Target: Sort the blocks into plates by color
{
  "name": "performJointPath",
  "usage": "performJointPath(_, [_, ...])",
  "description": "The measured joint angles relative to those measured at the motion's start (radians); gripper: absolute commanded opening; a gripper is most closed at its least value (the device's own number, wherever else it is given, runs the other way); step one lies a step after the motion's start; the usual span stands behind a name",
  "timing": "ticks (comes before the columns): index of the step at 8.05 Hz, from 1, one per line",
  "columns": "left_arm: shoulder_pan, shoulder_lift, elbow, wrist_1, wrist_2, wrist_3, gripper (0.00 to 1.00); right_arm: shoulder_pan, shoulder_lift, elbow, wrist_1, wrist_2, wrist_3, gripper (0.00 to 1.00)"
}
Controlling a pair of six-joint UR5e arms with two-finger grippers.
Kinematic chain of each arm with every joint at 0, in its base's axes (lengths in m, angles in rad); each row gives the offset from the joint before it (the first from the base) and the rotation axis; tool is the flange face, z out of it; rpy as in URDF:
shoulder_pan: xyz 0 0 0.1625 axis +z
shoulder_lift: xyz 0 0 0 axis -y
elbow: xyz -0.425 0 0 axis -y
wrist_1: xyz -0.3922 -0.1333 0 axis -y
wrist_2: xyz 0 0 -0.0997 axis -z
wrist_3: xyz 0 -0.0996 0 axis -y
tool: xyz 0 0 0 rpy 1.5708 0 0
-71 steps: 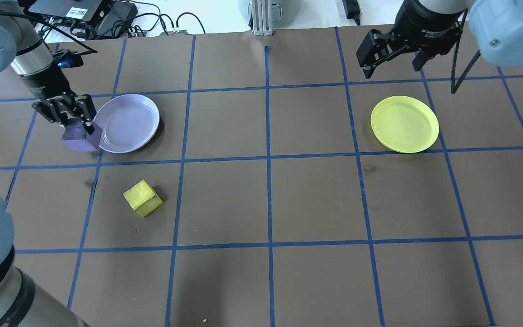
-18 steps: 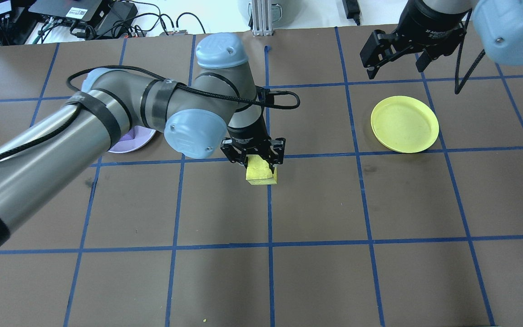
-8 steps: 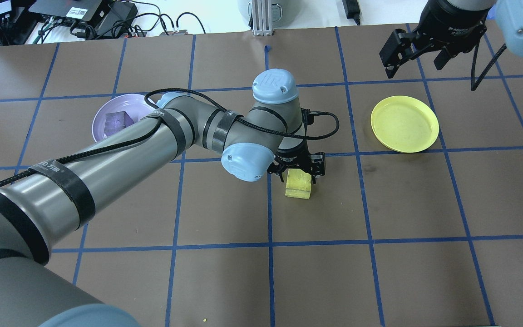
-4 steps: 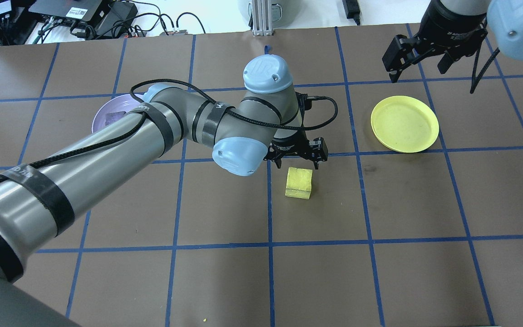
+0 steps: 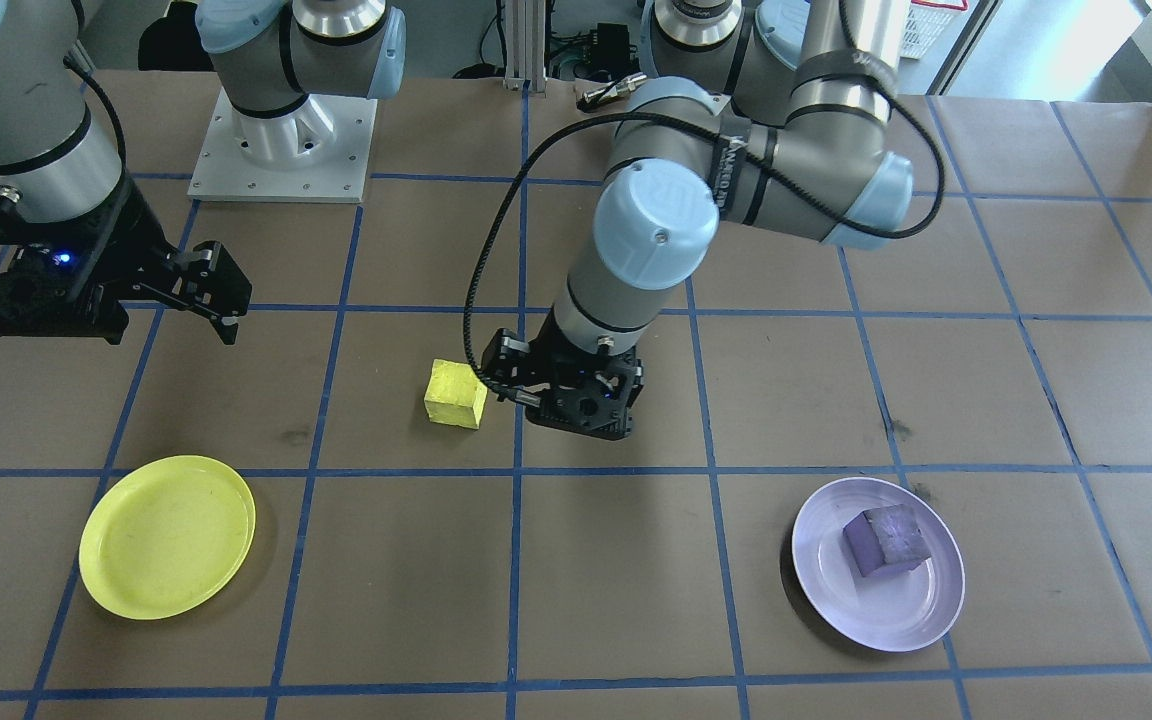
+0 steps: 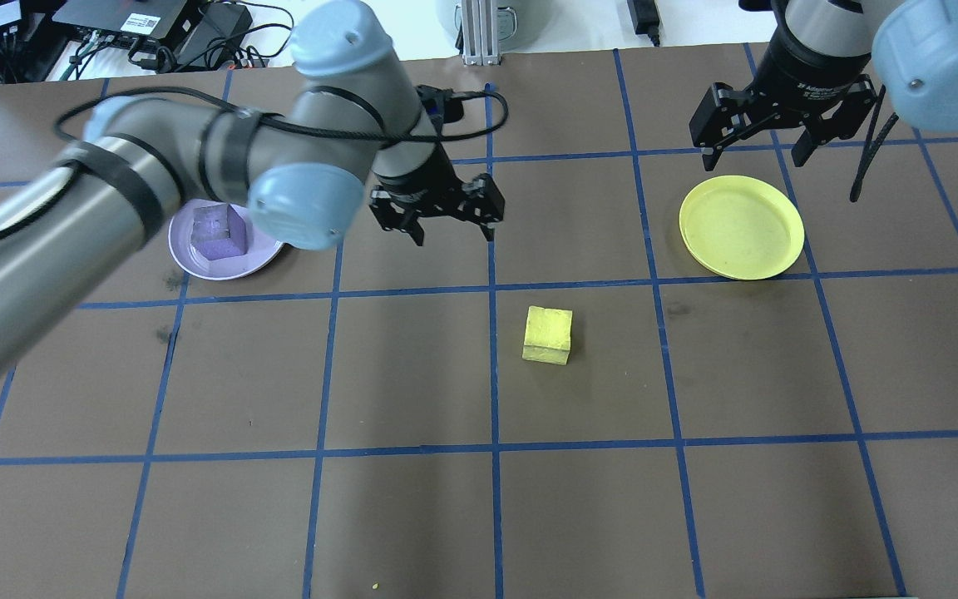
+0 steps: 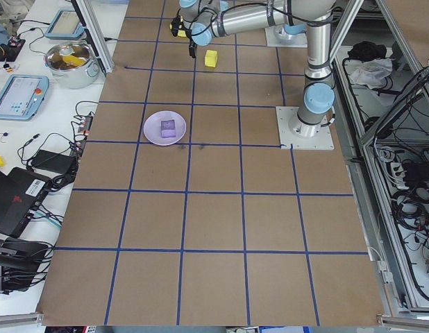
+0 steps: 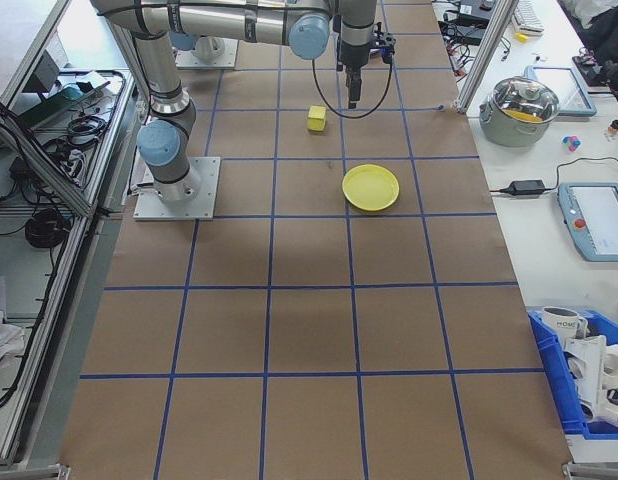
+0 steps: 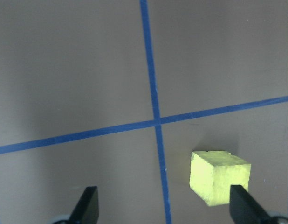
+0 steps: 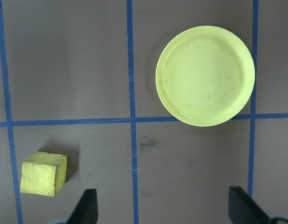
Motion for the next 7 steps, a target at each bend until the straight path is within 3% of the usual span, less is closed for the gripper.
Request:
performJointPath(2, [0.111, 0.108, 0.084, -0.259, 0.032, 0.098, 1.00, 0.008, -0.006, 0.038, 0.002, 0.010, 0.074, 1.00])
performJointPath(4, [0.141, 0.203, 0.177, -0.477, 0.157, 0.116, 1.00, 0.043, -0.009, 0.085, 0.002, 0.040, 0.139, 1.00])
performJointPath(5, [0.149, 0.248, 0.195, -0.554, 0.190, 0.118, 1.00, 0.083, -0.005, 0.096, 0.001, 0.050, 0.168, 1.00])
performJointPath(7, [0.164, 0.312, 0.209, -0.628, 0.208, 0.119, 1.00, 0.166, 0.025, 0.102, -0.004, 0.056, 0.196, 1.00])
